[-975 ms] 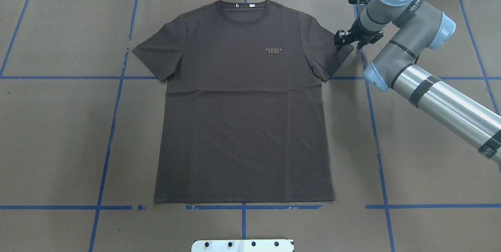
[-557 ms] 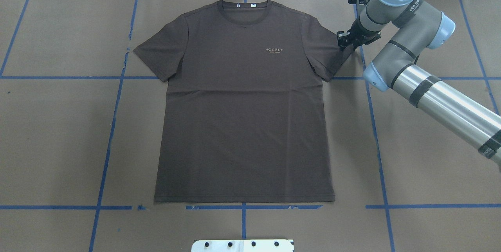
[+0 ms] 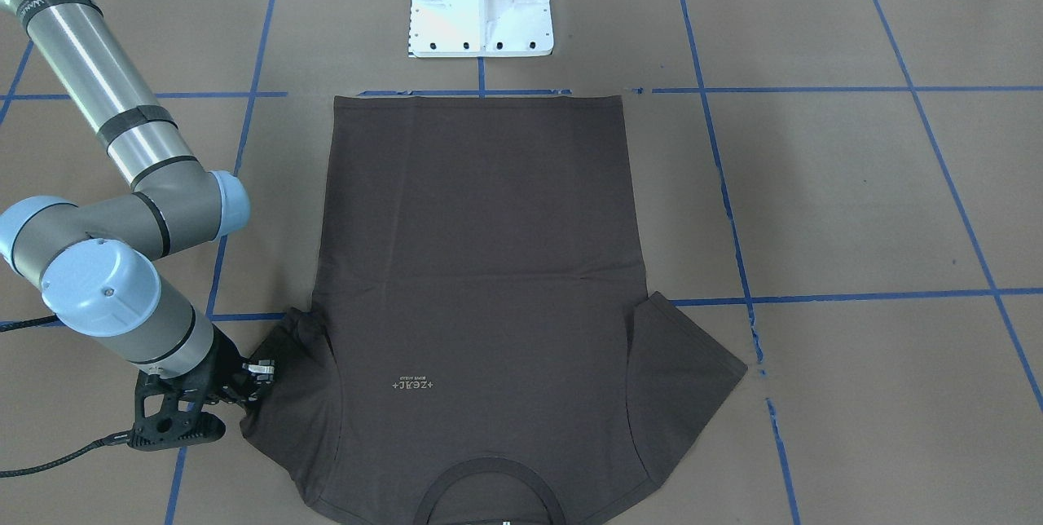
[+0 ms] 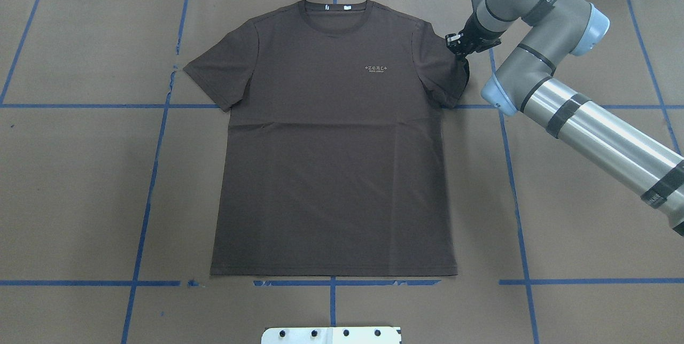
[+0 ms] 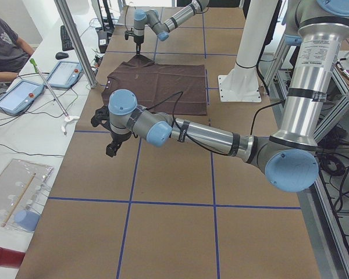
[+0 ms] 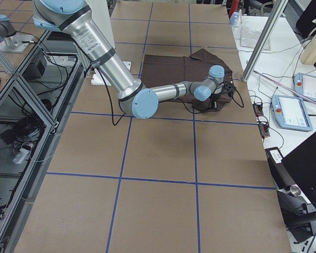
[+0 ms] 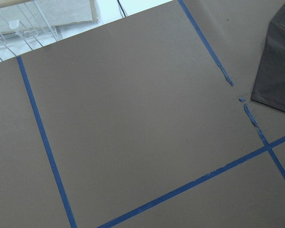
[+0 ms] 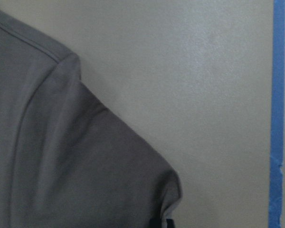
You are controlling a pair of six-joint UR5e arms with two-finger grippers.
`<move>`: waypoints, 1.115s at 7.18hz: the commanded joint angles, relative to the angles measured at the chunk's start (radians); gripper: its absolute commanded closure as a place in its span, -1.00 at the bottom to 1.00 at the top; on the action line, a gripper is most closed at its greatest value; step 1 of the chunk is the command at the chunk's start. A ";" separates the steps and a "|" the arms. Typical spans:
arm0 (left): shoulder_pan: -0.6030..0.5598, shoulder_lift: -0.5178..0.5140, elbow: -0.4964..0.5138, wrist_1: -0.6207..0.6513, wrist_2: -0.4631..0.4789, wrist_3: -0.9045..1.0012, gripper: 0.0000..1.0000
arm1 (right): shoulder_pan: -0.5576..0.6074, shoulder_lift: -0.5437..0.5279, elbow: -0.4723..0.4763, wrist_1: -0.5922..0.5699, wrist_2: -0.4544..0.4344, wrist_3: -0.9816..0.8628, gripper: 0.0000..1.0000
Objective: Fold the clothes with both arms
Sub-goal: 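Grasp the sleeve with the right gripper and fold it inward onto the shirt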
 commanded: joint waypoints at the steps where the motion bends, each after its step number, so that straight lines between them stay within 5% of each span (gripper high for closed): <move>1: 0.000 0.001 -0.001 0.000 0.000 0.000 -1.00 | -0.001 0.063 0.057 -0.069 0.001 0.002 1.00; 6: 0.000 0.001 0.004 -0.006 0.000 0.000 -1.00 | -0.179 0.188 0.035 -0.060 -0.235 0.115 1.00; 7: 0.000 0.001 0.006 -0.008 0.000 0.000 -1.00 | -0.179 0.179 0.035 -0.057 -0.236 0.114 -0.98; 8: 0.000 0.001 0.007 -0.008 0.000 0.000 -1.00 | -0.179 0.179 0.035 -0.057 -0.236 0.117 -1.00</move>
